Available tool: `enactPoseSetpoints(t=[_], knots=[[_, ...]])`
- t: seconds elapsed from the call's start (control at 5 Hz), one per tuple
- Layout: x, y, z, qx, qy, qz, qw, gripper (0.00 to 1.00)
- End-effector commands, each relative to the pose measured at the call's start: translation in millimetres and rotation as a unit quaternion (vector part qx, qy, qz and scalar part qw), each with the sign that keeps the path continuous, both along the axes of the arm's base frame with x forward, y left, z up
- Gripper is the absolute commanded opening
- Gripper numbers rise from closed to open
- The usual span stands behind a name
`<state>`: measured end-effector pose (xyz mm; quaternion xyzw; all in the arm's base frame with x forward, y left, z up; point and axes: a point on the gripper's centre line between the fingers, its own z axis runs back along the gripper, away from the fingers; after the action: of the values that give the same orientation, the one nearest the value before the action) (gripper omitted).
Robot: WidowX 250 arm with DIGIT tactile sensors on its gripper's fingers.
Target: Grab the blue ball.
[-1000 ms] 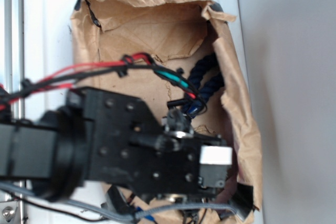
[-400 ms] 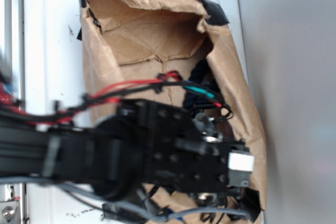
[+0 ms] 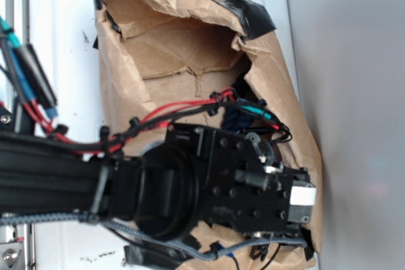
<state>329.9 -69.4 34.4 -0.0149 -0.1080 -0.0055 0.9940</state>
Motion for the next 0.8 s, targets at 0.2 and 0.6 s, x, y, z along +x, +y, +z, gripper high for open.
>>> enactPoseSetpoints(t=[0.2,0.6], knots=[[-8.5,8.5,93.1,-0.098,-0.038,0.019,0.994,0.0],[-64.3,37.6,161.2,-0.092,-0.057,0.047,0.993,0.0]])
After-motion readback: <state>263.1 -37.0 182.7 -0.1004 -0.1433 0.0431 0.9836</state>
